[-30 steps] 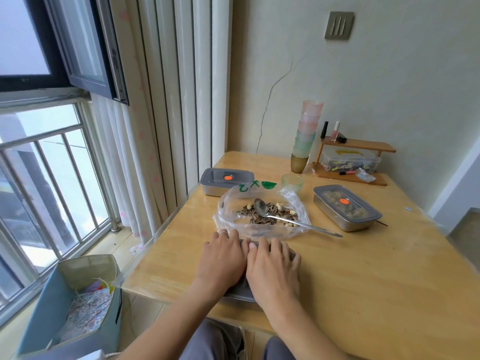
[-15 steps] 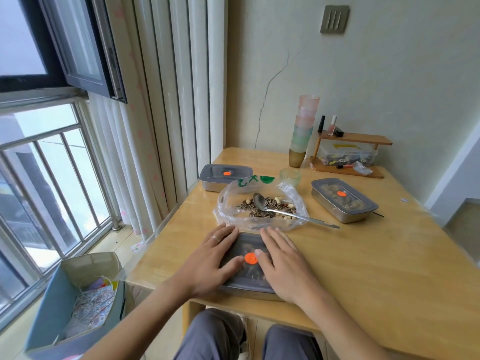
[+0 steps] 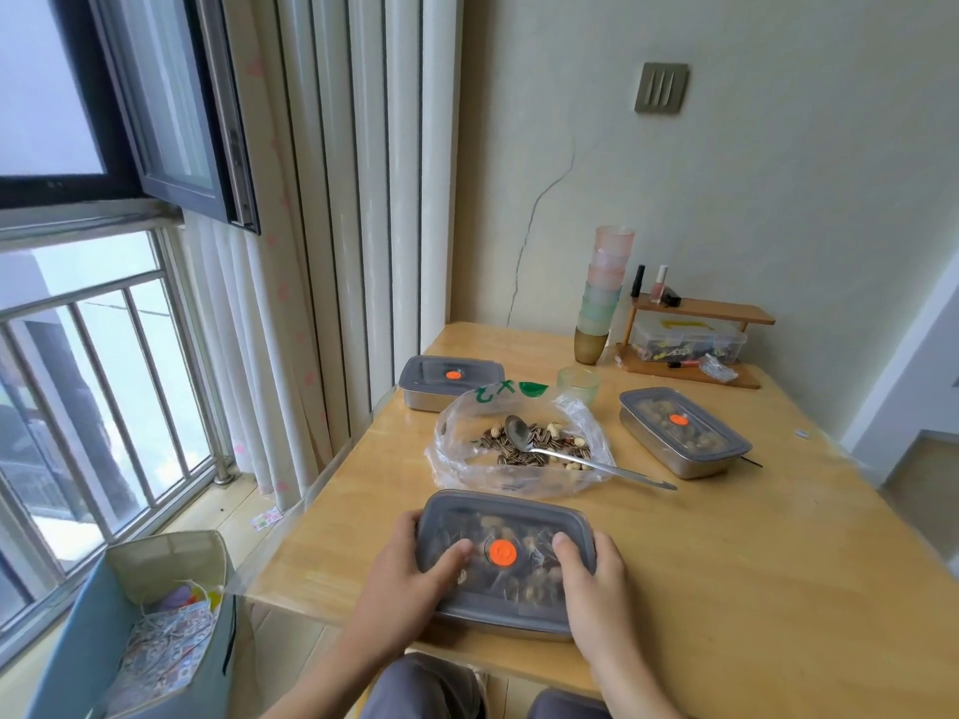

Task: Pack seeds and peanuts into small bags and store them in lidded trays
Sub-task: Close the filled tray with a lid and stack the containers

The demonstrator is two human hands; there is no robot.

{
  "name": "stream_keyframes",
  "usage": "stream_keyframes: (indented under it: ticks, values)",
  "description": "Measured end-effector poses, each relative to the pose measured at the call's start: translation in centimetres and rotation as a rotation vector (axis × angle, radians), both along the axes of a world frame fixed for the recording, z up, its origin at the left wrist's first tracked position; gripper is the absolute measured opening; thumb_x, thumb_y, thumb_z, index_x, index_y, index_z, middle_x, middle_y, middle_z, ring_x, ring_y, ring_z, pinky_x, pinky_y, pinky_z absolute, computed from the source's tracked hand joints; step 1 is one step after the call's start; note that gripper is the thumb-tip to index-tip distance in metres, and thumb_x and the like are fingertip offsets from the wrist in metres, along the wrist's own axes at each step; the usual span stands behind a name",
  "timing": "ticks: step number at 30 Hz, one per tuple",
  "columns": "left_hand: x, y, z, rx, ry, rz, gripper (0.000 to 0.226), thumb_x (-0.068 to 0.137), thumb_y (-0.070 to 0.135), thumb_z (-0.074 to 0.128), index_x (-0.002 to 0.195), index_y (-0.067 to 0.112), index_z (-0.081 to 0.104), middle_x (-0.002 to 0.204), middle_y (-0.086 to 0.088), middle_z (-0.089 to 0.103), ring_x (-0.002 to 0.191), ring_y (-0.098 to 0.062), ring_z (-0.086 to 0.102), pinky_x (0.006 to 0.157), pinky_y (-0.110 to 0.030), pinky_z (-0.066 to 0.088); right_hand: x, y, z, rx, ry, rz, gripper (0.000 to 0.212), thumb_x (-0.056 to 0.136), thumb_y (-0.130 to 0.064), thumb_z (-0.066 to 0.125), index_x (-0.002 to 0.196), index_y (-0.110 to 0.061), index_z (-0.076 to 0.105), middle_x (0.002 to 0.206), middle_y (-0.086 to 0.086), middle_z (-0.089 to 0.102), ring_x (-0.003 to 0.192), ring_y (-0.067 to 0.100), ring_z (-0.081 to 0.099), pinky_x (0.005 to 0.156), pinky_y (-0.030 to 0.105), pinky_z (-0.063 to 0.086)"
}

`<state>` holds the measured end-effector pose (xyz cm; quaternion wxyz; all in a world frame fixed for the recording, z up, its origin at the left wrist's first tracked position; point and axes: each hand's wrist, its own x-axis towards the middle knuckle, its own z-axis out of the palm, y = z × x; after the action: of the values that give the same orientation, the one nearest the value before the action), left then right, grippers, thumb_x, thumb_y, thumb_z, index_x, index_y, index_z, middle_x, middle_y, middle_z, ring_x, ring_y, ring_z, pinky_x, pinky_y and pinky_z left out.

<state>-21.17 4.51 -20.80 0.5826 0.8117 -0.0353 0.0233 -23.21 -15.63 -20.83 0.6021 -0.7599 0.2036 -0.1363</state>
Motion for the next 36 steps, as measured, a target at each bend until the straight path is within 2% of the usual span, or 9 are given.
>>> stream_keyframes:
  ticks: [4,7,11,16,20,25,29,31,36]
  values:
    - [0.0,-0.8,0.9,-0.205,0.111,0.108,0.016,0.095,0.026,0.07,0.11,0.03,0.065,0.097,0.009,0.076,0.089,-0.013,0.073,0.085,-0.038,0.059,0.7,0.4,1.5,0.113,-0.02,-0.037,0.018,0.096,-0.022,0.069,0.106,-0.024,0.055,0.097,0.005,0.067,0.084,0.021,0.064,0.071,0.036,0.051]
    - [1.8,-0.8,3.0,-0.309,0.126,0.19,0.01,0.096,0.02,0.066,0.105,0.023,0.071,0.092,-0.003,0.077,0.088,-0.029,0.073,0.077,-0.044,0.06,2.7,0.7,3.4,0.116,-0.05,-0.043,0.023,0.093,-0.025,0.073,0.104,-0.028,0.054,0.104,0.001,0.065,0.09,0.02,0.065,0.075,0.037,0.054]
    - [6.5,0.1,6.7,-0.314,0.082,0.222,0.018,0.101,0.014,0.054,0.101,0.015,0.071,0.089,-0.004,0.074,0.082,-0.025,0.07,0.07,-0.037,0.057,7.6,1.4,6.5,0.059,-0.125,0.044,0.014,0.095,-0.022,0.067,0.102,-0.033,0.062,0.109,-0.002,0.066,0.094,0.015,0.064,0.073,0.03,0.051]
    - [16.1,2.2,8.8,-0.323,0.141,0.291,0.027,0.103,0.011,0.047,0.096,0.01,0.073,0.097,-0.018,0.076,0.094,-0.035,0.073,0.087,-0.047,0.059,15.3,2.9,9.4,-0.038,-0.098,0.202,0.039,0.095,-0.03,0.06,0.133,-0.033,0.057,0.125,-0.01,0.064,0.111,0.012,0.062,0.089,0.034,0.053]
    - [24.9,2.9,10.3,-0.303,0.122,0.313,0.025,0.097,0.011,0.049,0.089,0.003,0.071,0.103,-0.03,0.071,0.083,-0.029,0.062,0.076,-0.038,0.047,22.1,3.2,11.2,-0.144,-0.112,0.254,0.036,0.097,-0.026,0.061,0.133,-0.029,0.063,0.139,-0.007,0.055,0.119,0.011,0.052,0.093,0.027,0.042]
    - [33.0,1.8,9.7,-0.241,0.203,0.243,0.027,0.102,0.013,0.045,0.084,0.009,0.065,0.098,-0.02,0.067,0.089,-0.029,0.061,0.081,-0.039,0.048,29.2,2.8,11.8,-0.31,-0.075,0.22,0.038,0.099,-0.026,0.059,0.137,-0.024,0.062,0.142,0.004,0.048,0.104,0.015,0.047,0.092,0.024,0.038]
    - [35.2,1.4,7.7,-0.06,0.187,0.209,0.031,0.103,0.015,0.042,0.102,0.001,0.07,0.105,-0.024,0.071,0.098,-0.038,0.068,0.075,-0.046,0.058,32.0,2.0,10.0,-0.414,0.018,0.251,0.038,0.098,-0.033,0.061,0.135,-0.025,0.061,0.142,0.005,0.049,0.111,0.019,0.053,0.092,0.025,0.041]
    - [35.2,1.3,6.8,0.045,0.145,0.217,0.031,0.104,0.017,0.04,0.102,0.003,0.068,0.1,-0.019,0.069,0.088,-0.032,0.065,0.057,-0.037,0.053,32.5,1.8,8.9,-0.471,0.031,0.288,0.037,0.099,-0.035,0.06,0.135,-0.026,0.058,0.14,0.004,0.048,0.109,0.018,0.052,0.092,0.026,0.041]
    - [35.4,1.3,6.6,0.099,0.067,0.256,0.03,0.102,0.018,0.042,0.102,0.001,0.067,0.089,-0.011,0.063,0.073,-0.022,0.055,0.055,-0.029,0.044,32.5,1.4,8.6,-0.586,0.036,0.347,0.04,0.102,-0.039,0.056,0.14,-0.027,0.054,0.142,0.004,0.047,0.124,0.021,0.052,0.091,0.024,0.035]
